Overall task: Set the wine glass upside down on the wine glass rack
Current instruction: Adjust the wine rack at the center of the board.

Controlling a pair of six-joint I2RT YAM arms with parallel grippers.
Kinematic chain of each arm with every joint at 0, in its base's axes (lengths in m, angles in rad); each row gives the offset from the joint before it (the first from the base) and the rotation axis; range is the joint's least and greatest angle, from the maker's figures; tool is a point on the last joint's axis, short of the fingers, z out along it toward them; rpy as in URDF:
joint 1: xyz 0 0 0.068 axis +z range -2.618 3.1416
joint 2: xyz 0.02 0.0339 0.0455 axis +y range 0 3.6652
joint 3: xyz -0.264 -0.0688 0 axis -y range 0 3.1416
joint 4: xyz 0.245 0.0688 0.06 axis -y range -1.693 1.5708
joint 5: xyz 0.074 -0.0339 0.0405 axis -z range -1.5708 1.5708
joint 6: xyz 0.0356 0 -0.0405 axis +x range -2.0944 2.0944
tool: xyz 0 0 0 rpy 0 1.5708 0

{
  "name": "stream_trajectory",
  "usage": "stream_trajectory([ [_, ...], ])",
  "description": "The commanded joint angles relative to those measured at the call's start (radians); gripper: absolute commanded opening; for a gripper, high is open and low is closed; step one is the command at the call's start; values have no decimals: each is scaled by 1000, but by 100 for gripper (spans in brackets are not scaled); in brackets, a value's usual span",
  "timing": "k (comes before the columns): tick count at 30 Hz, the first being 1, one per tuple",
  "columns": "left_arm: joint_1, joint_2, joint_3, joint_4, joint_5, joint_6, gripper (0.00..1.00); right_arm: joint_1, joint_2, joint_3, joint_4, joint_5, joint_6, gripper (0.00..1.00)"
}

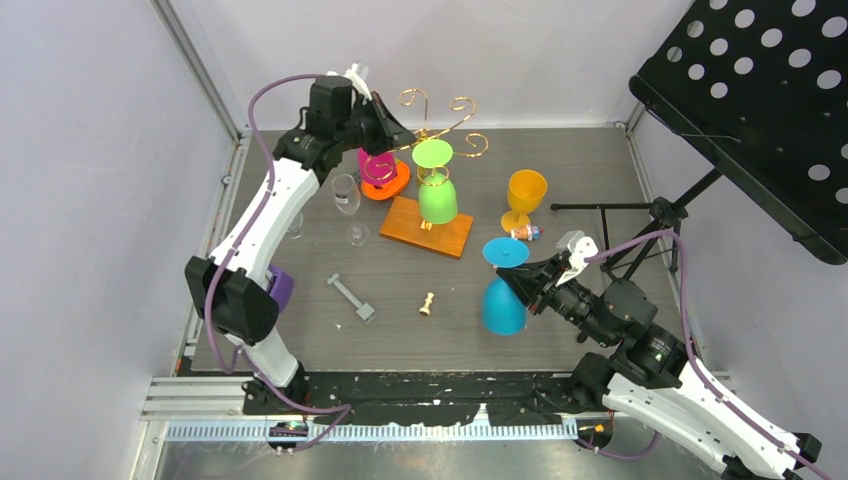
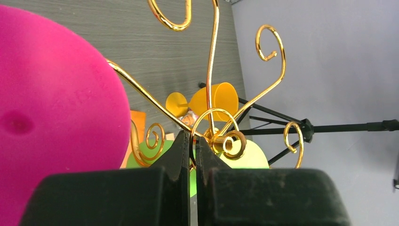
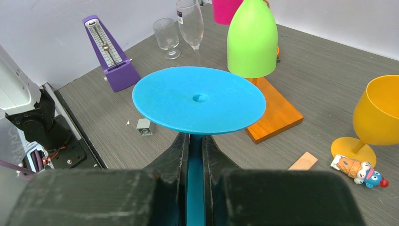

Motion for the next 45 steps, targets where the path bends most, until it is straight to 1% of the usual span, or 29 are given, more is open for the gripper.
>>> stream_trajectory([
  [1,3,-28,-35,141,116,-78,0,3,-4,-2,29,7,7,6],
  [5,13,-24,-1,137,156,-110,0,5,2,1,34,4,7,6],
  [10,21,20,128,16,202,-77,0,4,10,0,42,4,5,6],
  [16,36,105,305,-184,227,3,0,2,17,-2,61,7,4,6],
  [19,39,114,316,-208,237,22,0,4,20,8,78,29,-4,6],
  [22,39,122,315,-223,240,42,0,3,39,57,85,69,-56,6],
  [28,39,109,286,-212,240,53,0,2,154,210,61,193,-165,6],
  [32,38,79,269,-184,241,52,0,3,236,303,41,298,-193,5],
  [35,39,57,272,-178,231,59,4,0,305,390,16,331,-232,5],
  [39,40,20,270,-187,205,79,13,-13,387,508,-24,333,-304,5],
  [41,40,-1,264,-195,194,93,16,-40,428,562,-39,315,-341,5],
  [43,39,-22,255,-203,173,113,20,-88,463,607,-49,265,-360,5],
  [45,39,-44,245,-205,147,130,25,-192,499,641,-52,180,-361,5],
])
